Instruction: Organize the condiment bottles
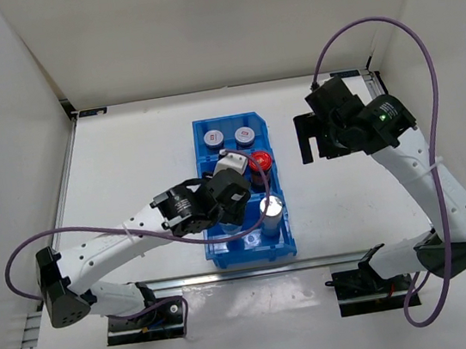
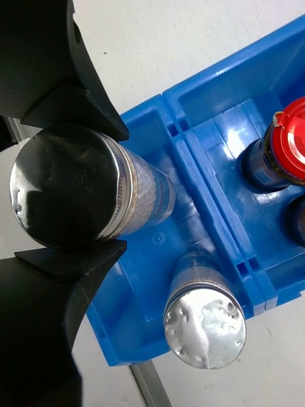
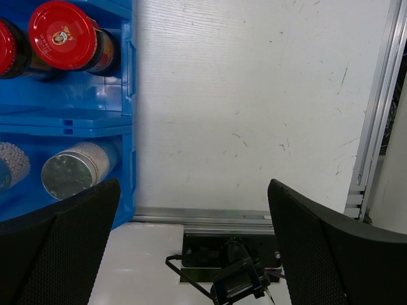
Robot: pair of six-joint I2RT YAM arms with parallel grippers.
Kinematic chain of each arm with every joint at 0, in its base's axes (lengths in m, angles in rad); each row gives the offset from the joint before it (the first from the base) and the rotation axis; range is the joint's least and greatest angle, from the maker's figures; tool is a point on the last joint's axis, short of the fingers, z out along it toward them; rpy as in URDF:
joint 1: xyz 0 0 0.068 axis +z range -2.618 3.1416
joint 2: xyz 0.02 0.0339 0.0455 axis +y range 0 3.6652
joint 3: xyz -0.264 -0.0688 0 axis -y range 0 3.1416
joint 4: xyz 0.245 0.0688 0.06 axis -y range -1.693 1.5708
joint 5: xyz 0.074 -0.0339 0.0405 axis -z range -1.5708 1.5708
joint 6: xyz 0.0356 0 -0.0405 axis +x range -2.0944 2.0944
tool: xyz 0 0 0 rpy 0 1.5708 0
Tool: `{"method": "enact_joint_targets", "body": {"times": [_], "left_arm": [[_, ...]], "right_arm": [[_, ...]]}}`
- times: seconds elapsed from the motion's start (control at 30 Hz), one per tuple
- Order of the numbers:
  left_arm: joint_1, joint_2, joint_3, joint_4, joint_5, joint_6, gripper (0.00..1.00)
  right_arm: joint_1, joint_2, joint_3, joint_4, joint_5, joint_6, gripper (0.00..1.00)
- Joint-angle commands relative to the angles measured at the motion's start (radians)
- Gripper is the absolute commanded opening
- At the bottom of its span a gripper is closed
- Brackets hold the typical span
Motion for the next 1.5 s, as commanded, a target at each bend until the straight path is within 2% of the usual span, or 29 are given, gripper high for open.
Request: {"method": "enact_joint_targets", "body": {"times": [0.0,0.17,0.2,0.23,0.4,0.5,0.6,0.63,0.67,0.7,0.73,1.0,1.07,1.27,1.33,1.37,1.47], "left_arm": [[0.000,-0.019,-0.009,0.098,0.026,0.021,0.11],[0.000,-0.019,-0.114,0.199,0.037,0.064,0.12],[0.000,-0.019,-0.123,0.218,0.037,0.064,0.20],[0.011,-0.009,-0.132,0.234,0.037,0.078,0.24],[0.045,0.028,-0.203,0.351,0.098,0.132,0.38],[0.071,0.068,-0.212,0.371,0.131,0.144,0.42],[0.080,0.068,-0.246,0.423,0.140,0.144,0.61],[0.080,0.068,-0.264,0.435,0.140,0.144,0.82],[0.080,0.068,-0.264,0.436,0.140,0.133,0.91],[0.080,0.068,-0.264,0.436,0.126,0.133,0.98],[0.080,0.059,-0.264,0.436,0.114,0.123,1.00],[0.080,-0.010,-0.148,0.273,0.022,0.116,1.00],[0.080,-0.031,-0.068,0.230,0.004,0.188,1.00],[0.080,-0.021,0.199,0.084,-0.115,0.250,1.00],[0.120,-0.032,0.243,0.040,-0.115,0.262,1.00],[0.140,-0.041,0.274,0.015,-0.171,0.262,1.00],[0.284,-0.071,0.265,-0.120,-0.259,0.147,1.00]], "right_arm": [[-0.009,-0.008,0.016,-0.028,0.001,-0.021,1.00],[-0.009,0.014,0.025,-0.028,-0.008,-0.030,1.00],[-0.009,0.023,0.034,-0.028,-0.008,-0.030,1.00],[-0.009,0.023,0.034,-0.028,-0.008,-0.030,1.00],[-0.009,0.041,0.054,-0.018,-0.075,-0.064,1.00],[-0.009,0.031,0.045,0.011,-0.137,-0.087,1.00],[-0.009,0.020,0.045,0.022,-0.157,-0.110,1.00],[-0.009,0.011,0.045,0.031,-0.157,-0.119,1.00],[-0.009,0.011,0.036,0.031,-0.167,-0.119,1.00],[-0.009,0.011,0.036,0.031,-0.168,-0.130,1.00],[-0.009,0.011,0.027,0.031,-0.168,-0.130,1.00],[-0.009,-0.020,-0.019,0.041,-0.171,-0.121,1.00],[-0.009,-0.020,-0.007,0.041,-0.155,-0.121,1.00],[-0.009,-0.020,0.007,0.041,-0.131,-0.121,1.00],[-0.009,-0.020,0.017,0.041,-0.131,-0.121,1.00],[-0.009,-0.008,0.028,0.031,-0.131,-0.121,1.00],[-0.009,-0.008,0.065,0.021,-0.122,-0.121,1.00]]}}
